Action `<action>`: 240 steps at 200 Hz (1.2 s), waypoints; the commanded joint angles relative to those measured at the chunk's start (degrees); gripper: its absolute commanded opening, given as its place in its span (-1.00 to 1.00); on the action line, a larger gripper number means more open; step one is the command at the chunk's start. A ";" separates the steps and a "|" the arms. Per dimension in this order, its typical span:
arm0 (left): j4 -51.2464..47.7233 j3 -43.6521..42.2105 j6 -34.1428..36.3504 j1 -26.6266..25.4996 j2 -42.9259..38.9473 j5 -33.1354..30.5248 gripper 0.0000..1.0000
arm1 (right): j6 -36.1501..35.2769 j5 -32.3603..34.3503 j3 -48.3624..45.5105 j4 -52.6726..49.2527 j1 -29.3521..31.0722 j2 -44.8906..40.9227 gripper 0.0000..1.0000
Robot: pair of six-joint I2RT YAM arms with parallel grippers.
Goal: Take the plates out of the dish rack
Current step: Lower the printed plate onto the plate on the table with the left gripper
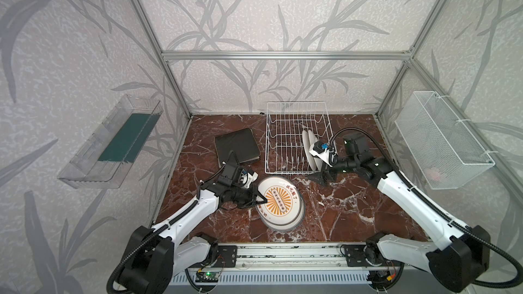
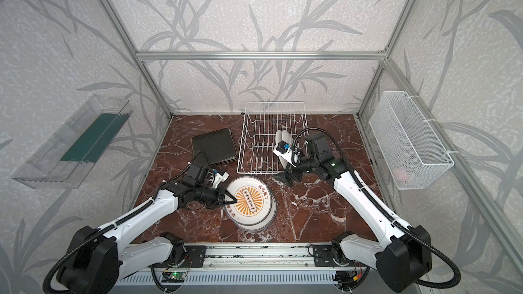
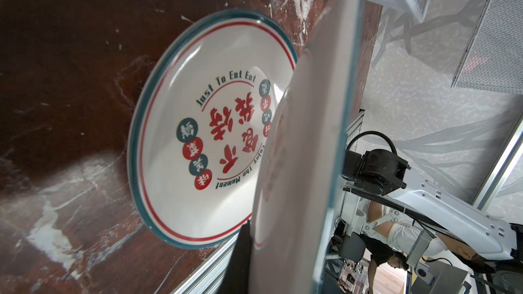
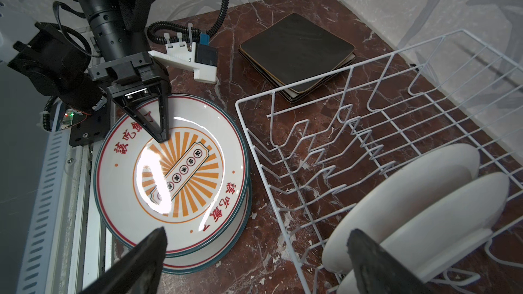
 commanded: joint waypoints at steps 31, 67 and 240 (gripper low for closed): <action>1.56 0.71 0.68 -3.44 2.38 0.90 -1.00 | -1.83 2.88 0.15 0.29 0.36 -0.91 0.98; 3.99 0.26 0.81 -3.60 6.04 -0.58 -1.00 | -1.85 1.66 -0.62 1.08 0.36 -1.16 0.98; 5.61 -0.50 -0.49 -3.59 12.27 -2.24 0.23 | -0.69 5.14 -3.20 7.63 0.32 -2.51 0.98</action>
